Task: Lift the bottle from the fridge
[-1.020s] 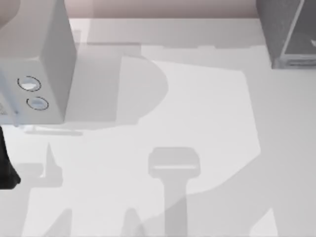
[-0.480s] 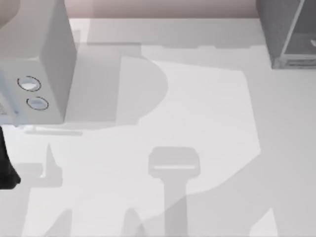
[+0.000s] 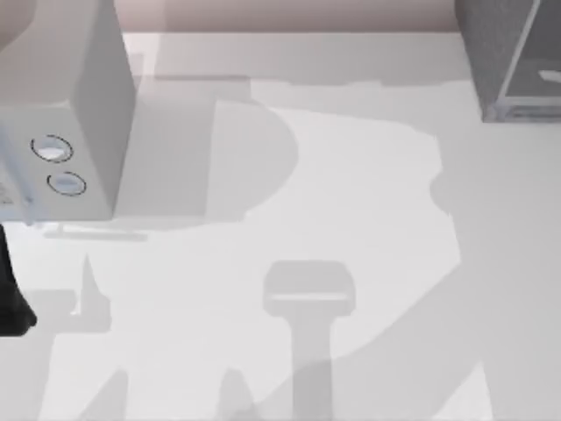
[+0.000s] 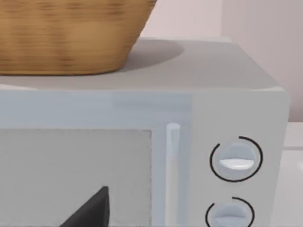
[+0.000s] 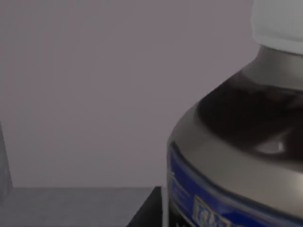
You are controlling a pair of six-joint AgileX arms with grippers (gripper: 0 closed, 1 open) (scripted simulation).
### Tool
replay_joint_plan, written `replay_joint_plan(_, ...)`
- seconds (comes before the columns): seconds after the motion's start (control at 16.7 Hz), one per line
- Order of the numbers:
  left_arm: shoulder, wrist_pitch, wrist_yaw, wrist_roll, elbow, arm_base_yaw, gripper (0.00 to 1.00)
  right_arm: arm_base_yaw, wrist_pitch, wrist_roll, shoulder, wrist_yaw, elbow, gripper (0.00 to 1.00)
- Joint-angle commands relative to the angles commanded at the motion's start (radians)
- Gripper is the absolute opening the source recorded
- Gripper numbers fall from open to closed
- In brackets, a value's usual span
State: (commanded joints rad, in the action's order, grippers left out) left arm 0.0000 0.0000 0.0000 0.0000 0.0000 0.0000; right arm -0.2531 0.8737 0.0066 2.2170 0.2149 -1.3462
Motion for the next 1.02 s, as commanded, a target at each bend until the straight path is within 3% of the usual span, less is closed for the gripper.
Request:
replay_joint_plan(0.6,0.0,0.0,0.0,0.0,0.0,0.0,1.0,-0.009,-0.069,0.002,-0.065,0.0,-0.005,0.0)
replay_joint_plan(1.02,0.0,0.0,0.0,0.0,0.0,0.0,1.0,-0.029,0.023,0.003,-0.242,0.049,0.314,0.0)
